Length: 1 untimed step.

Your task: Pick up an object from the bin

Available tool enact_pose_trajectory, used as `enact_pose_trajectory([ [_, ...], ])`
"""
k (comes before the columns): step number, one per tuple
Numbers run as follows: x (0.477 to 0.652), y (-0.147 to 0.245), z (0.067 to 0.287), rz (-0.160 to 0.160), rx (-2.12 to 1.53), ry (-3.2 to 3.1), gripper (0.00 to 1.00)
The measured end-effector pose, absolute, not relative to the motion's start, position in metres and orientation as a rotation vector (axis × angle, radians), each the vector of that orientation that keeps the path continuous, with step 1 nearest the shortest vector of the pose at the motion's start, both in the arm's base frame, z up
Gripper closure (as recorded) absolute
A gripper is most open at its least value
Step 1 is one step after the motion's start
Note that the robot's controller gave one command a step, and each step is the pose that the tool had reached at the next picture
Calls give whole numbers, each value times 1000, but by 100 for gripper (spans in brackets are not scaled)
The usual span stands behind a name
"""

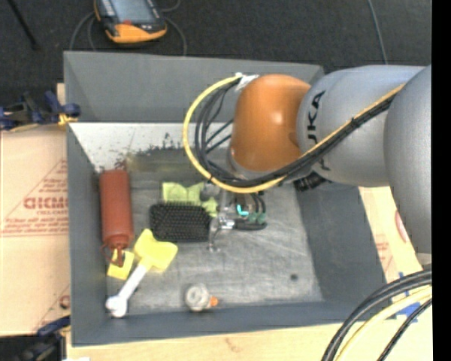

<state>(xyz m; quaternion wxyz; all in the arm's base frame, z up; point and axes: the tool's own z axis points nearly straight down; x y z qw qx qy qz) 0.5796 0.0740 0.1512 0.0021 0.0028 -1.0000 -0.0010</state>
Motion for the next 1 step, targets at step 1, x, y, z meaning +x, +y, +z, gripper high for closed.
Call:
enact_pose_trajectory([
  [1, 580, 74, 154, -4, 8, -3142, 0],
])
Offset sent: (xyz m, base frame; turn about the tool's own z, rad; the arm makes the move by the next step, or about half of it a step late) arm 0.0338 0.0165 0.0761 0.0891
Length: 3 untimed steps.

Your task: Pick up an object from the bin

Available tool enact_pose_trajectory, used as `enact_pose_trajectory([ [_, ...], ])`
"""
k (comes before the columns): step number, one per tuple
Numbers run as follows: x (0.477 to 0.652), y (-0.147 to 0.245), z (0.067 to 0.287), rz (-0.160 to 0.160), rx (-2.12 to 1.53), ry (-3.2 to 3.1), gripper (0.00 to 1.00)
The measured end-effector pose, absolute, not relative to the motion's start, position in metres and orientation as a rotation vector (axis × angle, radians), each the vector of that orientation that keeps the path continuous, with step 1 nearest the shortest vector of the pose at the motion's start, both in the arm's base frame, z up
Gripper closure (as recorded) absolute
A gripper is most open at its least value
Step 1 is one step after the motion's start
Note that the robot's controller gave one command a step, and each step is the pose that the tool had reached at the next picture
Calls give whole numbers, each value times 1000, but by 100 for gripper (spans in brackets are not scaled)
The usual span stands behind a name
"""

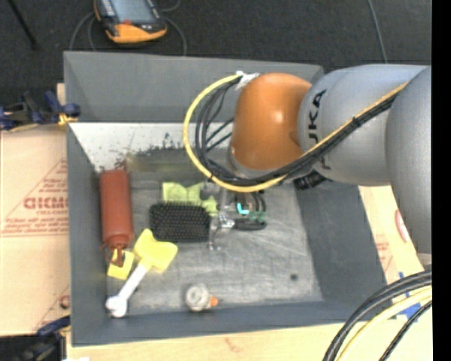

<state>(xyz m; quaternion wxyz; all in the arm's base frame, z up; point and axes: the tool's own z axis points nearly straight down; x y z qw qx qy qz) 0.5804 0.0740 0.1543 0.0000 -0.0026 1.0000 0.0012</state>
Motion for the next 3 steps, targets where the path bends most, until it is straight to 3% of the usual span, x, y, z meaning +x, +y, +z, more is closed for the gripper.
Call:
enact_pose_trajectory([
  [1, 601, 83, 199, 1, 80, 3142, 0],
  [2, 607, 86, 213, 3, 100, 3137, 0],
  [3, 610, 82, 216, -1, -143, 3131, 0],
])
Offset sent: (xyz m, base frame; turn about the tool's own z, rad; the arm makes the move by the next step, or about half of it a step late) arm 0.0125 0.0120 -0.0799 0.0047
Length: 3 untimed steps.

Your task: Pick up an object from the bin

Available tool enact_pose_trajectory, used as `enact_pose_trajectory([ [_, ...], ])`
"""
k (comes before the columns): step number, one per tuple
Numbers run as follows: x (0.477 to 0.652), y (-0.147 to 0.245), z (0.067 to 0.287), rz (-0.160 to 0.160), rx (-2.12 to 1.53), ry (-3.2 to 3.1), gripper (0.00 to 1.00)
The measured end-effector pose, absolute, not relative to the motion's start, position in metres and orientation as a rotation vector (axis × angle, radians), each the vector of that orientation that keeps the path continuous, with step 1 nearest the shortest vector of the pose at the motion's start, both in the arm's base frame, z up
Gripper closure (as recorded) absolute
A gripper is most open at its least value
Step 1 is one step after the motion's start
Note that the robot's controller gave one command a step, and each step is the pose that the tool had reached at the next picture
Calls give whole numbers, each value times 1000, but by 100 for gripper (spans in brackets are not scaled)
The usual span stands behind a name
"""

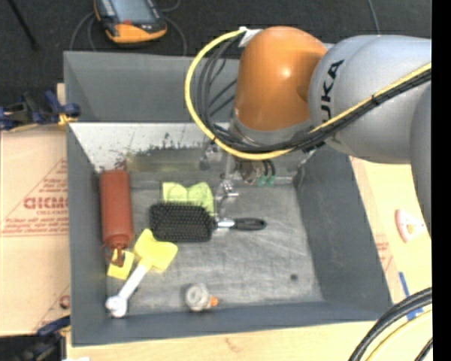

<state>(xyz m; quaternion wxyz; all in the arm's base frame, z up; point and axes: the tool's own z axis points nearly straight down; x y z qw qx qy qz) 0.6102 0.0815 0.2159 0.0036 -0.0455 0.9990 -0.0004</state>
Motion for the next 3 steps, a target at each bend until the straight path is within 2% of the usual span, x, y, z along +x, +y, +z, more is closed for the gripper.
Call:
enact_pose_trajectory([
  [1, 610, 86, 158, 0, -438, 3100, 0],
  [2, 631, 91, 92, -2, -555, 3081, 0],
  [3, 633, 92, 86, 5, -635, 3059, 100],
])
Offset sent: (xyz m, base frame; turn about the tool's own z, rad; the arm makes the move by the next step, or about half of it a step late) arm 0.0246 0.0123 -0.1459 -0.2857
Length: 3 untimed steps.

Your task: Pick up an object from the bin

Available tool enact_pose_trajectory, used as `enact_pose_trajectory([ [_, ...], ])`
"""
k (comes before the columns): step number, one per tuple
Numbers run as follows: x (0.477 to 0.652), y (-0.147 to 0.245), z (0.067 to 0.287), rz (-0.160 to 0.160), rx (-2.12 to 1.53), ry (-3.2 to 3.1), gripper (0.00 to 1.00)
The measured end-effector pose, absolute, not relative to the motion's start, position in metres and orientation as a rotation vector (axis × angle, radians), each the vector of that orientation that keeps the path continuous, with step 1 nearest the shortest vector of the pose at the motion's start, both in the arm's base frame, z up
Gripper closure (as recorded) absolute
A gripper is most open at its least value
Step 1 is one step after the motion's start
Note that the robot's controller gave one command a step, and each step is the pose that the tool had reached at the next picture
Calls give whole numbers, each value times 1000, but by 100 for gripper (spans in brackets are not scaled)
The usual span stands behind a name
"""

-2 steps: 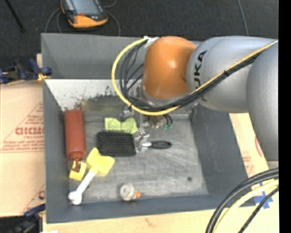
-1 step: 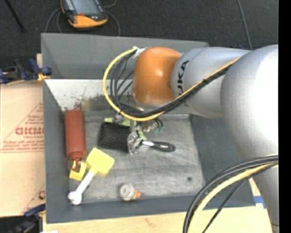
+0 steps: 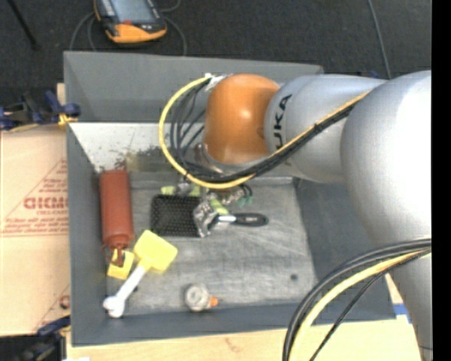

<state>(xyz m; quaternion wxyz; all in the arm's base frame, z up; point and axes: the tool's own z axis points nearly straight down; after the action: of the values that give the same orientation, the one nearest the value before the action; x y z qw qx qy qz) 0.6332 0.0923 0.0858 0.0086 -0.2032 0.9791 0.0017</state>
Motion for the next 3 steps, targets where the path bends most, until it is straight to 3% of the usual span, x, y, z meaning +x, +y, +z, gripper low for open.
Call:
enact_pose_trajectory([
  [1, 633, 92, 86, 5, -635, 3059, 100],
  [2, 629, 130, 98, 0, -946, 2991, 100],
  [3, 629, 131, 98, 3, -942, 2992, 100],
])
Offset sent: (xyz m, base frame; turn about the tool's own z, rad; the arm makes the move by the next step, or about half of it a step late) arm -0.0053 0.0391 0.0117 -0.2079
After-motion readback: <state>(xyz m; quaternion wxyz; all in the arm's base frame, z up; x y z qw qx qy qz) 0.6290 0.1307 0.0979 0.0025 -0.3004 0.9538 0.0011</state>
